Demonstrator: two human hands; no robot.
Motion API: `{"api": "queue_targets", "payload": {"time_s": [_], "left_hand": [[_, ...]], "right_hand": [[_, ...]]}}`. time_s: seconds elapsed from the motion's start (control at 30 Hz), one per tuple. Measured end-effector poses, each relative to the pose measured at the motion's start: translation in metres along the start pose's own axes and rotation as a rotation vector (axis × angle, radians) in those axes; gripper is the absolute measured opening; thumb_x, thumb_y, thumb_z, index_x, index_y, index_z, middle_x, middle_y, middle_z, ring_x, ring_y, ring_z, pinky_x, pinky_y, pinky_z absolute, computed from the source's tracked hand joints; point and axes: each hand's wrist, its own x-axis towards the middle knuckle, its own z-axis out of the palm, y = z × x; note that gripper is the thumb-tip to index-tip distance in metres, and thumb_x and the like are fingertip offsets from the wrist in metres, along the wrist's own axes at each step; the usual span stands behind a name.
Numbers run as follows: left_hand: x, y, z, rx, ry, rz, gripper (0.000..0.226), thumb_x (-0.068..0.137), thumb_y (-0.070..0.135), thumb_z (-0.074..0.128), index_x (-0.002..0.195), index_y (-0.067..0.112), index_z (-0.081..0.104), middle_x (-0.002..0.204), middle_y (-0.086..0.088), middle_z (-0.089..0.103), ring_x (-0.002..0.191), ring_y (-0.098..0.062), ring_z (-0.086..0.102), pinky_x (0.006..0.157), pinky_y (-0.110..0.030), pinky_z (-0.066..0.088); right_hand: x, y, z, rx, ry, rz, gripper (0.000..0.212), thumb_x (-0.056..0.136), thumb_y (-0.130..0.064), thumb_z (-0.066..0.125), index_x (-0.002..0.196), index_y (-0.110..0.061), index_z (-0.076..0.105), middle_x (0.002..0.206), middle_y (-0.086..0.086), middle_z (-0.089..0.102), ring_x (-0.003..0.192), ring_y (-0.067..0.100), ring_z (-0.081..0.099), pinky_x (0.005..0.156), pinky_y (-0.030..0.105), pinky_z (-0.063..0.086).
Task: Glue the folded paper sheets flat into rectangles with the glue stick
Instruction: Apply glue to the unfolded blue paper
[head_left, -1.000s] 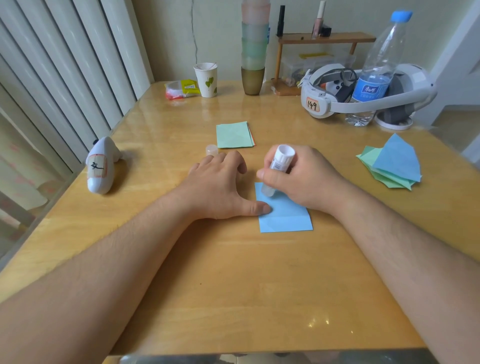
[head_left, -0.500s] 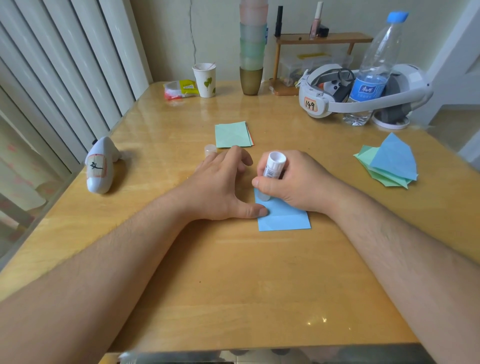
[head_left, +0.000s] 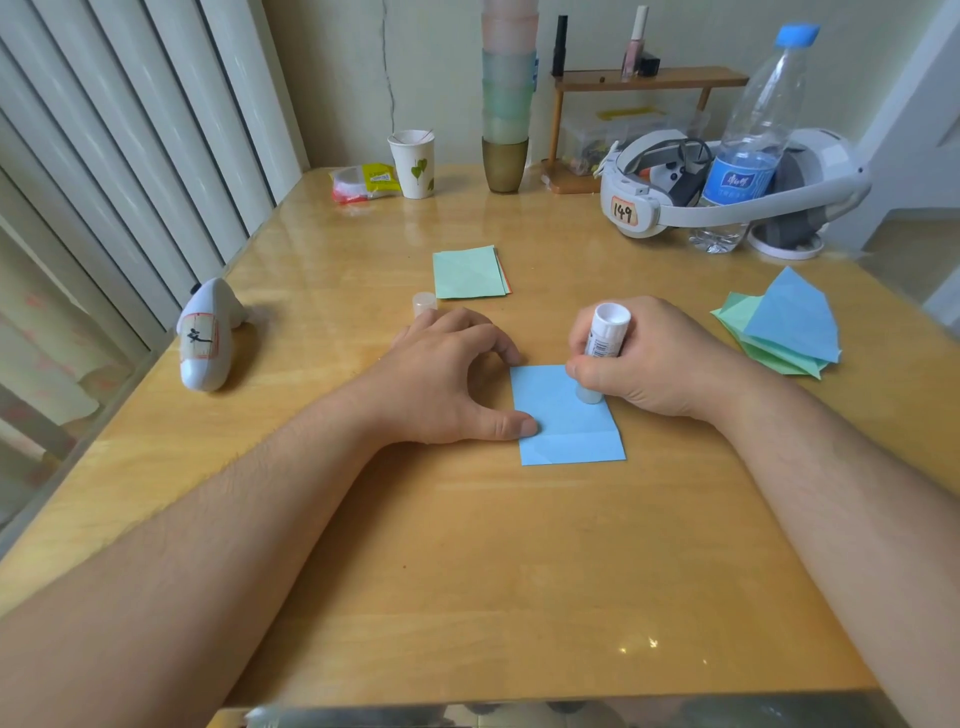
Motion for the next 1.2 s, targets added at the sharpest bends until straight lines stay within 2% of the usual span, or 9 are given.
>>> {"api": "queue_targets", "payload": {"time_s": [0.2, 0.3, 0.37, 0.47, 0.57, 0.7, 0.87, 1.0, 1.2], "left_hand": [[0.0, 0.0, 0.0, 0.001, -0.002, -0.006, 0.077, 0.057, 0.09, 0.061, 0.121, 0.048, 0.058, 0.126, 0.018, 0.046, 0.119, -0.01, 0.036, 0.114, -0.039, 0.037], [0.001, 0.001, -0.001, 0.006, -0.011, -0.005, 0.076, 0.058, 0.09, 0.061, 0.121, 0.048, 0.057, 0.127, 0.019, 0.045, 0.12, -0.011, 0.036, 0.114, -0.041, 0.037], [0.001, 0.001, -0.001, 0.009, -0.016, -0.009, 0.076, 0.058, 0.09, 0.061, 0.121, 0.049, 0.056, 0.127, 0.019, 0.045, 0.12, -0.011, 0.035, 0.114, -0.041, 0.037], [0.001, 0.003, -0.001, 0.018, -0.023, -0.009, 0.073, 0.056, 0.09, 0.06, 0.117, 0.05, 0.053, 0.125, 0.019, 0.043, 0.118, -0.011, 0.034, 0.113, -0.042, 0.038], [0.0, 0.003, -0.001, 0.035, -0.024, -0.007, 0.068, 0.055, 0.092, 0.059, 0.11, 0.054, 0.044, 0.124, 0.019, 0.042, 0.116, -0.011, 0.033, 0.111, -0.043, 0.038], [0.001, 0.003, -0.001, 0.044, -0.024, -0.017, 0.068, 0.054, 0.093, 0.058, 0.107, 0.054, 0.041, 0.124, 0.019, 0.042, 0.115, -0.011, 0.032, 0.111, -0.044, 0.038], [0.001, 0.002, 0.0, 0.029, -0.012, -0.017, 0.067, 0.053, 0.093, 0.059, 0.106, 0.054, 0.044, 0.123, 0.02, 0.043, 0.116, -0.012, 0.034, 0.111, -0.044, 0.038], [0.0, 0.002, 0.0, 0.007, -0.012, -0.017, 0.067, 0.053, 0.091, 0.062, 0.108, 0.054, 0.047, 0.121, 0.021, 0.043, 0.116, -0.012, 0.035, 0.112, -0.043, 0.038], [-0.001, 0.003, -0.002, 0.01, -0.017, -0.017, 0.077, 0.054, 0.091, 0.061, 0.117, 0.048, 0.053, 0.123, 0.02, 0.044, 0.116, -0.013, 0.036, 0.112, -0.041, 0.038]], "right_hand": [[0.001, 0.003, -0.005, -0.019, 0.051, 0.023, 0.015, 0.084, -0.025, 0.075, 0.072, -0.026, 0.065, 0.067, -0.011, 0.065, 0.062, 0.002, 0.054, 0.063, 0.03, 0.044], [0.001, 0.002, -0.006, 0.088, 0.172, 0.017, 0.017, 0.079, -0.034, 0.07, 0.07, -0.021, 0.062, 0.07, 0.004, 0.066, 0.067, 0.016, 0.058, 0.069, 0.04, 0.05], [0.002, -0.004, -0.002, 0.149, 0.221, -0.026, 0.022, 0.075, -0.04, 0.067, 0.07, -0.02, 0.061, 0.07, 0.007, 0.065, 0.068, 0.021, 0.059, 0.068, 0.039, 0.05], [0.003, -0.015, 0.012, 0.166, 0.164, -0.082, 0.022, 0.076, -0.044, 0.07, 0.072, -0.023, 0.062, 0.065, -0.003, 0.062, 0.064, 0.011, 0.055, 0.064, 0.033, 0.047], [0.005, -0.022, 0.023, 0.121, 0.091, -0.111, 0.02, 0.084, -0.033, 0.079, 0.074, -0.023, 0.064, 0.061, -0.015, 0.062, 0.059, 0.004, 0.053, 0.06, 0.024, 0.044], [0.006, -0.024, 0.03, 0.095, 0.048, -0.118, 0.019, 0.084, -0.031, 0.081, 0.076, -0.023, 0.066, 0.067, -0.013, 0.065, 0.062, 0.004, 0.054, 0.062, 0.024, 0.045], [0.004, -0.028, 0.032, 0.033, 0.0, -0.087, 0.016, 0.082, -0.034, 0.078, 0.076, -0.024, 0.066, 0.073, -0.005, 0.069, 0.069, 0.012, 0.059, 0.066, 0.029, 0.048], [0.002, -0.027, 0.024, 0.014, -0.042, -0.07, 0.014, 0.082, -0.031, 0.077, 0.075, -0.026, 0.067, 0.068, -0.011, 0.067, 0.066, 0.006, 0.056, 0.061, 0.022, 0.043], [-0.004, -0.013, 0.003, -0.021, -0.043, -0.01, 0.012, 0.081, -0.028, 0.078, 0.075, -0.028, 0.067, 0.069, -0.011, 0.067, 0.064, 0.005, 0.055, 0.063, 0.027, 0.046]]}}
